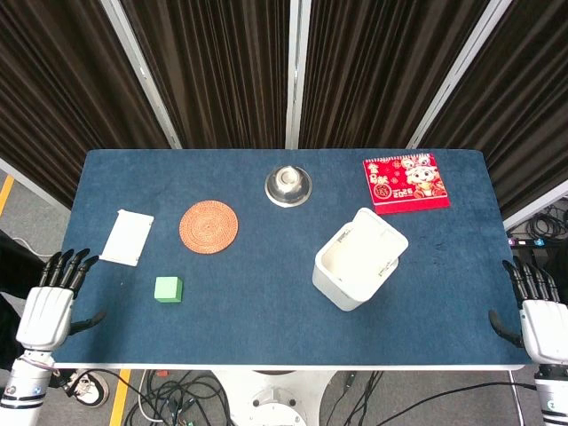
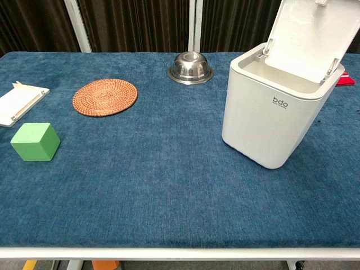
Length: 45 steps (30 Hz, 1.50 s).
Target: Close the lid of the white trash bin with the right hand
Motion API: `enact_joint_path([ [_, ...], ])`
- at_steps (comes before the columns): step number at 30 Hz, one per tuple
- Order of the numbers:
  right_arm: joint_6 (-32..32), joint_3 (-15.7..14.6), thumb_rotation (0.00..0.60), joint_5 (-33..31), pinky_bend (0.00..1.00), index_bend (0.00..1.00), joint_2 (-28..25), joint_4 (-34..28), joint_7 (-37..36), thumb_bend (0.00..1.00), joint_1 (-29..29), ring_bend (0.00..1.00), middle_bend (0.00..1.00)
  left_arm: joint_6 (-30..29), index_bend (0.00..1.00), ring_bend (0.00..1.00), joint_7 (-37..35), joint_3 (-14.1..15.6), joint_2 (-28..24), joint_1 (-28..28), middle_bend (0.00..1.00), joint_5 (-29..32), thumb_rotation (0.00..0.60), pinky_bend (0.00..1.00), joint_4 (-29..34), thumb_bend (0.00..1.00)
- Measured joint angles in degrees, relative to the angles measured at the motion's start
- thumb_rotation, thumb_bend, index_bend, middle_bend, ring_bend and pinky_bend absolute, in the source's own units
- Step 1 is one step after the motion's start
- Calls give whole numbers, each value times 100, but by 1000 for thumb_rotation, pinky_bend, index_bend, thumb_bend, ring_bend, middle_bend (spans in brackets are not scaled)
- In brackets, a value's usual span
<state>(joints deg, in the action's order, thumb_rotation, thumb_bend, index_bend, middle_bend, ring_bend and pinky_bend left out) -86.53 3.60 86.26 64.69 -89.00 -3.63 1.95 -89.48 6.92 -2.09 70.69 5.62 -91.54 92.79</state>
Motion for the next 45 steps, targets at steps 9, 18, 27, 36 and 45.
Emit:
enact_joint_path([
  [9,196,-3,600,-26,0,0,-73,44,-78,999,97,0,0,45,157,43,13,43,38,-20,90,37,600,84,-82,0],
  [18,445,144,600,137,0,0,-32,-8,-119,1000,491,0,0,144,157,43,-52,60,108,26,90,40,600,84,-195,0],
  [27,993,354,600,370,0,0,38,-396,-23,1000,1183,0,0,114,157,43,-88,57,81,22,90,29,600,84,-194,0],
  [36,1100,330,600,727,0,0,217,-543,-79,1000,1512,0,1,125,156,43,-97,74,93,14,90,37,600,84,-229,0],
  [45,1223,137,600,1012,0,0,303,-682,97,1000,1709,0,18,153,157,43,-100,72,125,31,90,52,600,84,-256,0],
])
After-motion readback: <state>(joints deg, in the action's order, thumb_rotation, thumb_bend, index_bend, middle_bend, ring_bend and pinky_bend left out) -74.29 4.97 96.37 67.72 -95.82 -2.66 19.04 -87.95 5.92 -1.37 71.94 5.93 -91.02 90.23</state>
